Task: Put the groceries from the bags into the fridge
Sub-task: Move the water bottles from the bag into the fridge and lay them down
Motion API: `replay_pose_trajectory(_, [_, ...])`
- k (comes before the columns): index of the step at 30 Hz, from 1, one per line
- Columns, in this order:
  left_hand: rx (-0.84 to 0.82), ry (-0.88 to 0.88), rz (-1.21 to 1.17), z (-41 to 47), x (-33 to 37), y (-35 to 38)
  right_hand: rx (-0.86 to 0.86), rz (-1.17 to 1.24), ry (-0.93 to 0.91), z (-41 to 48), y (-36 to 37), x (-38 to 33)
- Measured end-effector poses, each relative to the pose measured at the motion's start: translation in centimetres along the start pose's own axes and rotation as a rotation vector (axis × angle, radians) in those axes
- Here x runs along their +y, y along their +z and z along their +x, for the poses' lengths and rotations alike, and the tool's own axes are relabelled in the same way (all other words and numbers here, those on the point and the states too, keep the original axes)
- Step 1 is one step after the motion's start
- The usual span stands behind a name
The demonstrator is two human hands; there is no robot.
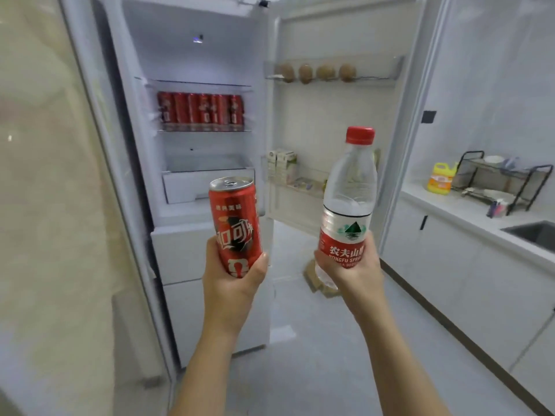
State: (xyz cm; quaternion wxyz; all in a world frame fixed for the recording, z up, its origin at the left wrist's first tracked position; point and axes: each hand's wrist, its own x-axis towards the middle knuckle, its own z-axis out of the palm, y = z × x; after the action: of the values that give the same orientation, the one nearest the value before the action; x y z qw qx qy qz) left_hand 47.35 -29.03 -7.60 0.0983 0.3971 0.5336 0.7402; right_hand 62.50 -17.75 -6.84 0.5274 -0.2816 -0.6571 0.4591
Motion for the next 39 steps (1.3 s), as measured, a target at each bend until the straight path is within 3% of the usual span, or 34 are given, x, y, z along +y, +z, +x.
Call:
replay_pose_trajectory(9, [0.154, 0.089, 0.095, 2.3, 2.7, -3.5, -0.089, 0.095, -0.104, 2.8, 4.4, -2.5])
replay_pose_trajectory(24, [0.219, 0.148, 0.201, 5.2, 3.3, -3.9, -0.089, 0.14, -0.112, 6.1, 6.3, -2.6])
replay_pose_trajectory(39, [0.293, 0.177, 0.26, 10.4, 4.4, -2.0, -0.194, 0.116, -0.153, 11.4, 8.6, -3.4])
